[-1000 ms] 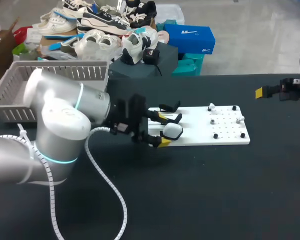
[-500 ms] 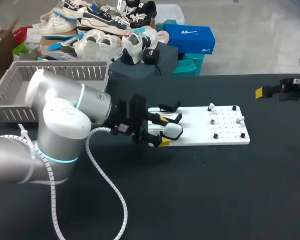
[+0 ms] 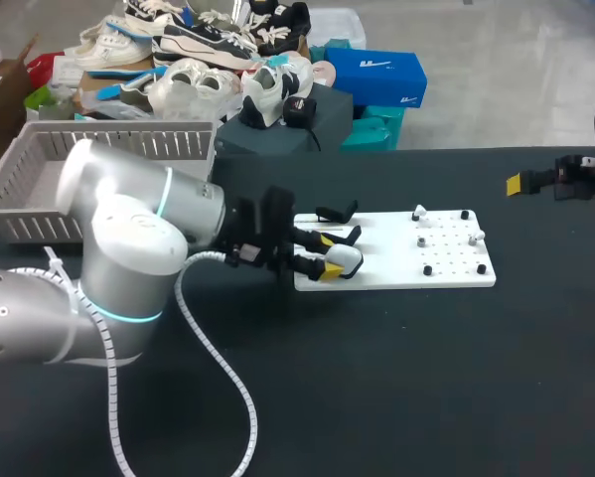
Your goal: Pick up each earbud case from the left stands, insert the matching earbuds, close the lid, and place the case in the box.
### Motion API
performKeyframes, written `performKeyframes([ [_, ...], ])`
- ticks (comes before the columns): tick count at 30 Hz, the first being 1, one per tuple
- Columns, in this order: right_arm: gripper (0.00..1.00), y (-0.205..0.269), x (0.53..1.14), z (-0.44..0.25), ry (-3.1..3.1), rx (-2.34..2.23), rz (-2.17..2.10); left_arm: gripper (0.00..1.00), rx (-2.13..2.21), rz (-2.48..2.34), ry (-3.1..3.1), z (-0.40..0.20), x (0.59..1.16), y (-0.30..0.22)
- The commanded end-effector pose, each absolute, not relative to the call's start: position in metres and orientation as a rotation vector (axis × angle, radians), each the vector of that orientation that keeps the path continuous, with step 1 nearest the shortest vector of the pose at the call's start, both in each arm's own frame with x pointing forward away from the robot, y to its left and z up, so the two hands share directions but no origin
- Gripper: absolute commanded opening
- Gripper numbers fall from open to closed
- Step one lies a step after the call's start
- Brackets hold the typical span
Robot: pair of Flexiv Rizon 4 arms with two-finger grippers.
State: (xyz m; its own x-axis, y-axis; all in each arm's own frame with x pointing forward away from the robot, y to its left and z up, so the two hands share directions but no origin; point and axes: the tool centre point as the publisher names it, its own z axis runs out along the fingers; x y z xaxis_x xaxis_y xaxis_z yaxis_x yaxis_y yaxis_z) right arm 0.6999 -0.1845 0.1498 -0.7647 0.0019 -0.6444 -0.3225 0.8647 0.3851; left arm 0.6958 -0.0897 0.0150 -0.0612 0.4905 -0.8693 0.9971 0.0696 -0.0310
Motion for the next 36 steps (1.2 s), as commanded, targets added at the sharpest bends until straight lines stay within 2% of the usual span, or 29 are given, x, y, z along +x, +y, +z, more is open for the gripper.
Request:
performKeyframes([
  [1,1.00,-0.185,0.700,0.150,2.372,-0.233,0.641,0.43,1.508,-0.914,1.646,0.014,0.698,-0.091],
  [2,1.00,-0.185,0.700,0.150,2.372,-0.233,0.641,0.42,1.509,-0.914,1.646,0.014,0.698,-0.091],
  [5,1.00,-0.185,0.700,0.150,2.372,-0.233,0.641,0.30,1.510,-0.916,1.644,0.014,0.698,-0.091],
  [9,1.00,-0.185,0.700,0.150,2.372,-0.233,0.641,0.25,1.513,-0.917,1.642,0.013,0.699,-0.092],
  [13,1.00,-0.185,0.700,0.150,2.372,-0.233,0.641,0.13,1.518,-0.916,1.639,0.012,0.698,-0.091],
  [14,1.00,-0.185,0.700,0.150,2.372,-0.233,0.641,0.04,1.519,-0.916,1.639,0.011,0.698,-0.091],
  [15,1.00,-0.185,0.700,0.150,2.372,-0.233,0.641,0.00,1.520,-0.915,1.639,0.011,0.698,-0.091],
  [36,1.00,-0.185,0.700,0.150,2.372,-0.233,0.641,0.00,1.443,-0.966,1.613,0.056,0.697,-0.090],
])
